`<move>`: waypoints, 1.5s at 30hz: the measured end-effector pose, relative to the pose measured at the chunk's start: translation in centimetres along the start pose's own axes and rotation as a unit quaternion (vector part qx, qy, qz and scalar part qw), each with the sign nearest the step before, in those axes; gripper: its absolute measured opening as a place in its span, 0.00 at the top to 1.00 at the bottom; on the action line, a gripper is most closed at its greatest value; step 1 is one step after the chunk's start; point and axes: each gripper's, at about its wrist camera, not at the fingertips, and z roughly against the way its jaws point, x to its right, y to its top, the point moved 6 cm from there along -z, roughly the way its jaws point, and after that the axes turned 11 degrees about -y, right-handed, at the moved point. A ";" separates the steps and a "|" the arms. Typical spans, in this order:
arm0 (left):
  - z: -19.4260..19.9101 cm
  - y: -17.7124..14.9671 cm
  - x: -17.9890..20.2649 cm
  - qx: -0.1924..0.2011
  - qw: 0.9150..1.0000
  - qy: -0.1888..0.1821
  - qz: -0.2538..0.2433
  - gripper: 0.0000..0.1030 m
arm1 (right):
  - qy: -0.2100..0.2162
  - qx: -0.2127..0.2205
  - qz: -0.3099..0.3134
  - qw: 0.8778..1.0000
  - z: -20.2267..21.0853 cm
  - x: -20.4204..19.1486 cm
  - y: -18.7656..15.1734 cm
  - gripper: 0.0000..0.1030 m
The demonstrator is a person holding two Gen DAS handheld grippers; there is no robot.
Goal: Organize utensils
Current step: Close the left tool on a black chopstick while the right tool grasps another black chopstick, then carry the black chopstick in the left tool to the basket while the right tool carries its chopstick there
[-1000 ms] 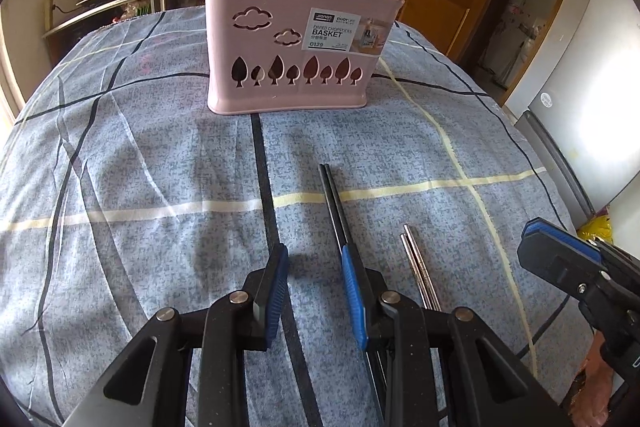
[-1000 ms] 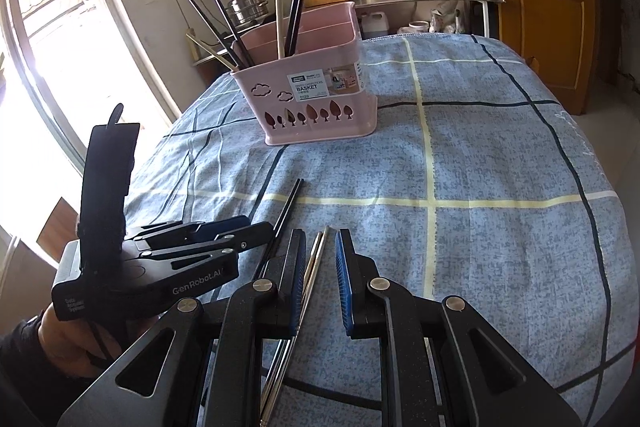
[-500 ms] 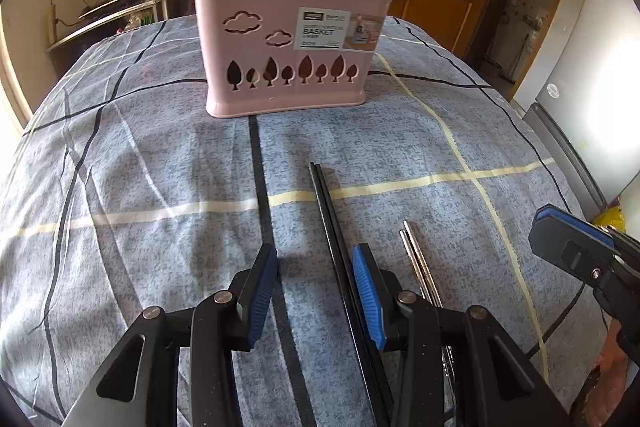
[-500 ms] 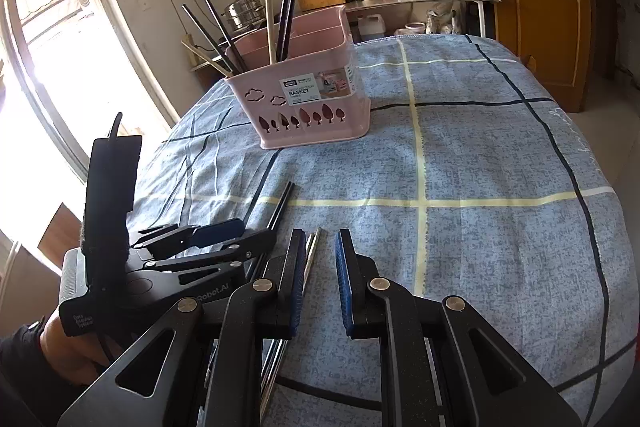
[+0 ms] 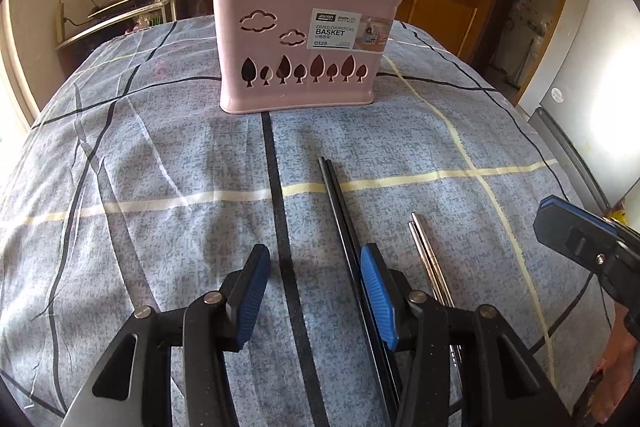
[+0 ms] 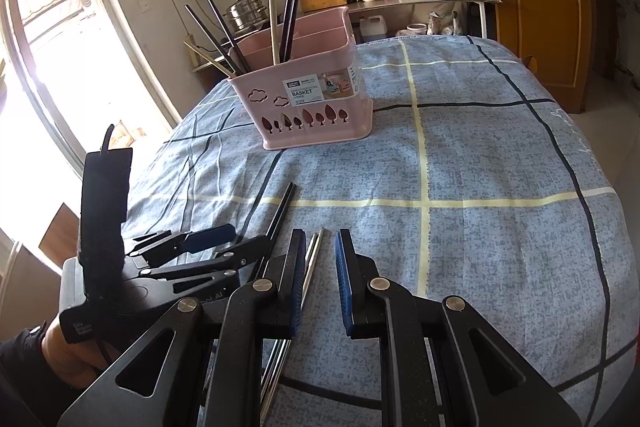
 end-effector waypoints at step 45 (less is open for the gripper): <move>1.6 2.2 -9.5 -0.024 0.997 -0.007 0.072 0.90 | -0.018 -0.117 0.052 0.992 -10.2 -6.5 0.8 0.85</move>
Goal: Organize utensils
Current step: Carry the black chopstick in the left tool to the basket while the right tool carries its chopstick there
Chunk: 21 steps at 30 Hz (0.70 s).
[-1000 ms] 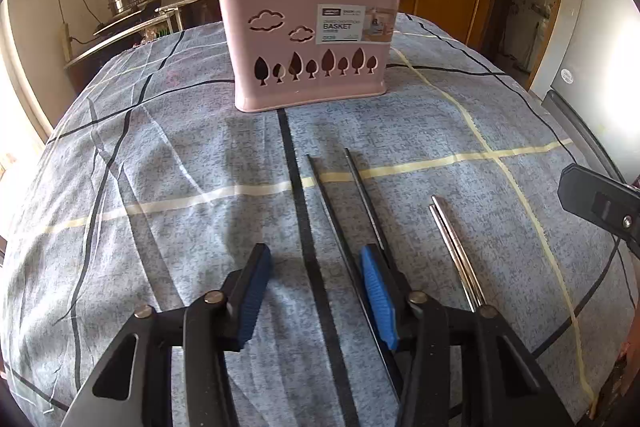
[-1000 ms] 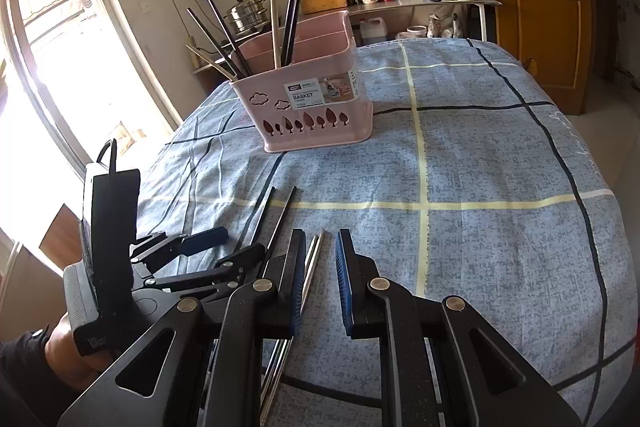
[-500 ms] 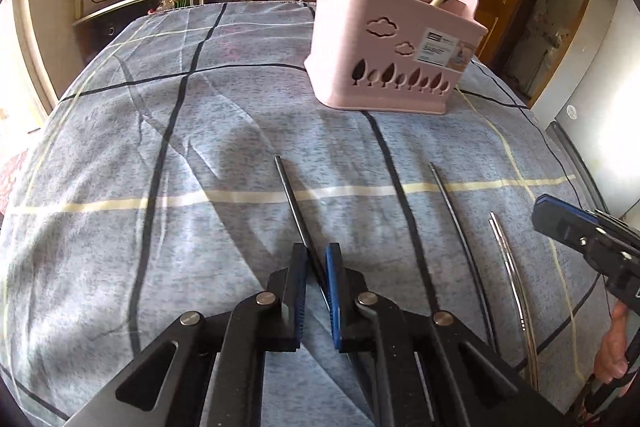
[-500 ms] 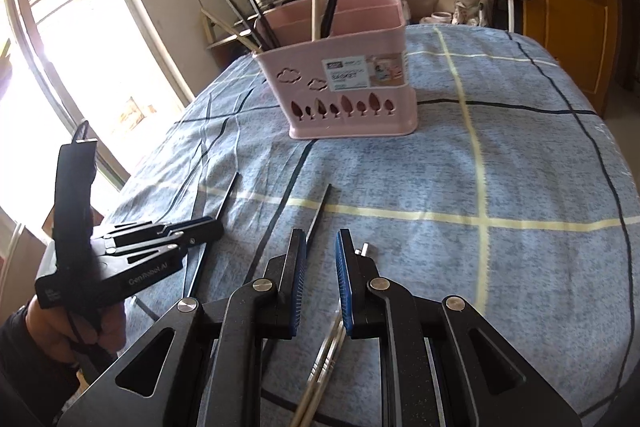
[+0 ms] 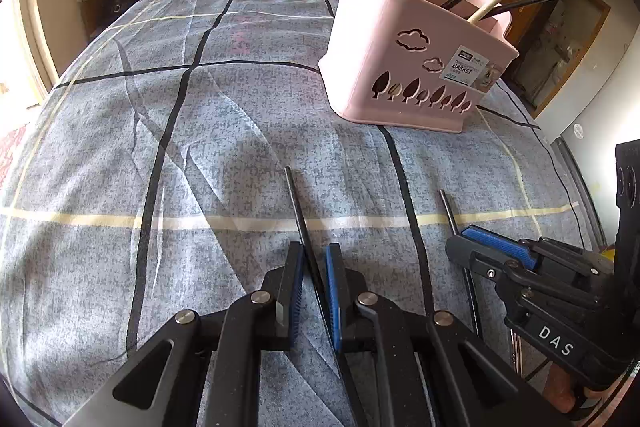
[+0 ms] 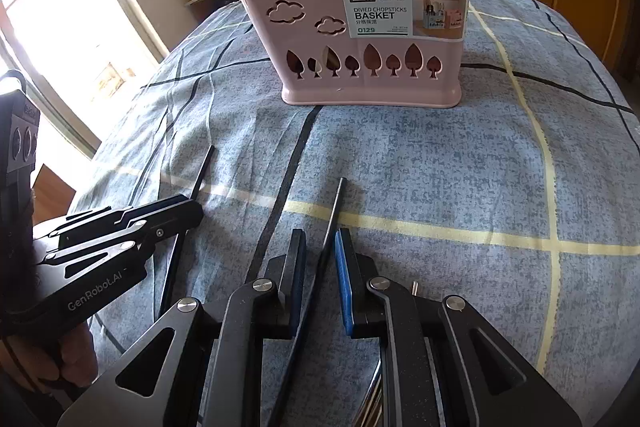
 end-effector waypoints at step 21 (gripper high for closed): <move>1.5 2.2 1.0 0.015 1.000 -0.006 -0.012 0.95 | 0.009 0.030 -0.012 0.999 3.3 0.5 2.2 0.95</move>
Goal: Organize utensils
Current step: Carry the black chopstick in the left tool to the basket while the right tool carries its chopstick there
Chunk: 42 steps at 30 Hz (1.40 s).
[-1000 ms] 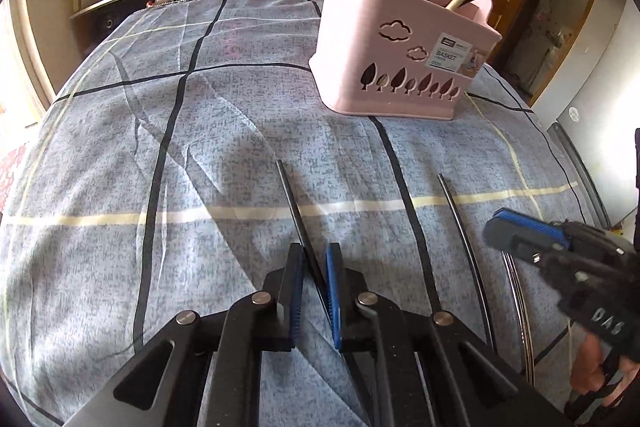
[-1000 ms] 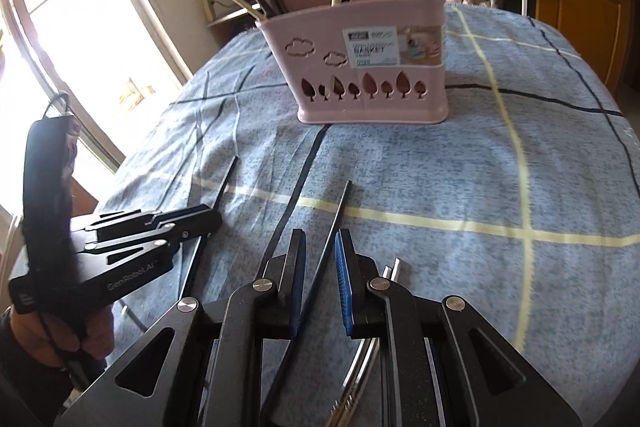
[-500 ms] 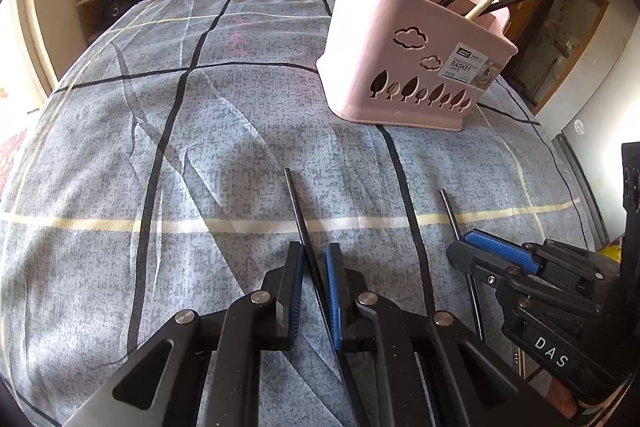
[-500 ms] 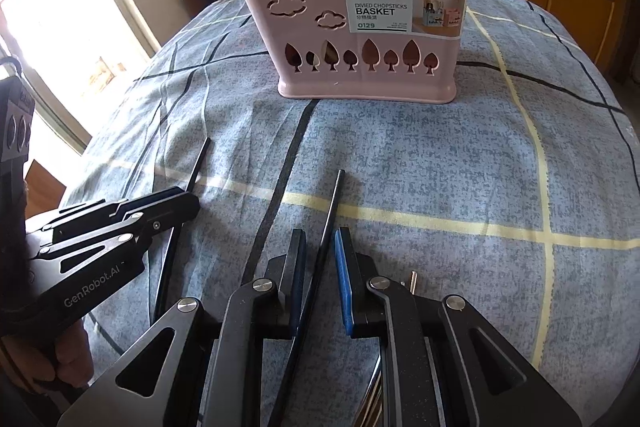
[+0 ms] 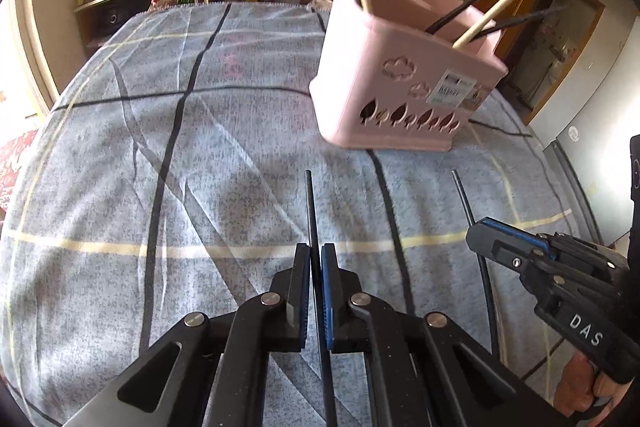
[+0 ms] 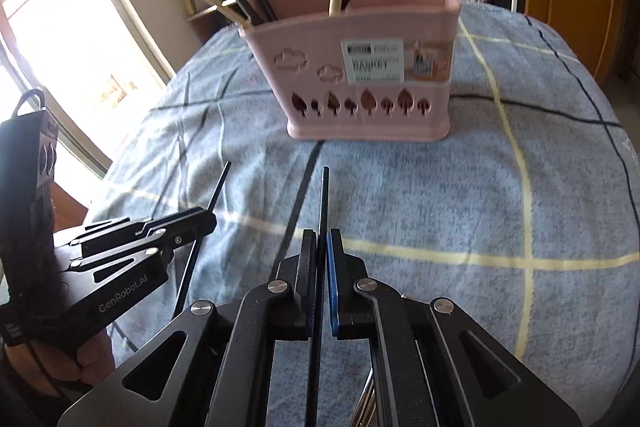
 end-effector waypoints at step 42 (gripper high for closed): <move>11.5 7.0 5.7 0.118 0.990 -0.047 -0.065 0.96 | 0.028 0.169 0.008 0.985 12.1 0.9 6.7 0.96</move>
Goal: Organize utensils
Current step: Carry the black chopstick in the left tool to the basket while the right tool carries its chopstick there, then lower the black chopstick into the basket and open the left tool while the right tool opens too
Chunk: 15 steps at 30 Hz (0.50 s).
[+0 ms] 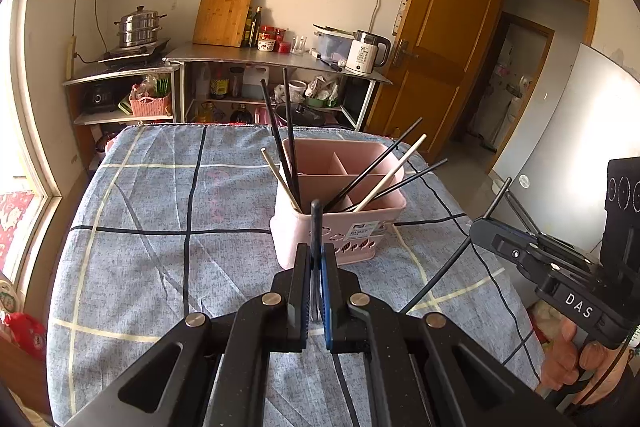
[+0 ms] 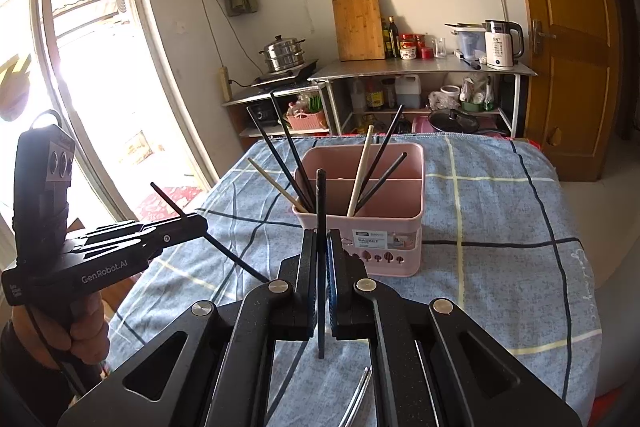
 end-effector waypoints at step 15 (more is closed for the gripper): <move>2.3 4.5 1.9 0.023 0.999 -0.018 -0.017 0.96 | -0.002 0.054 0.003 0.999 1.6 0.2 4.1 0.96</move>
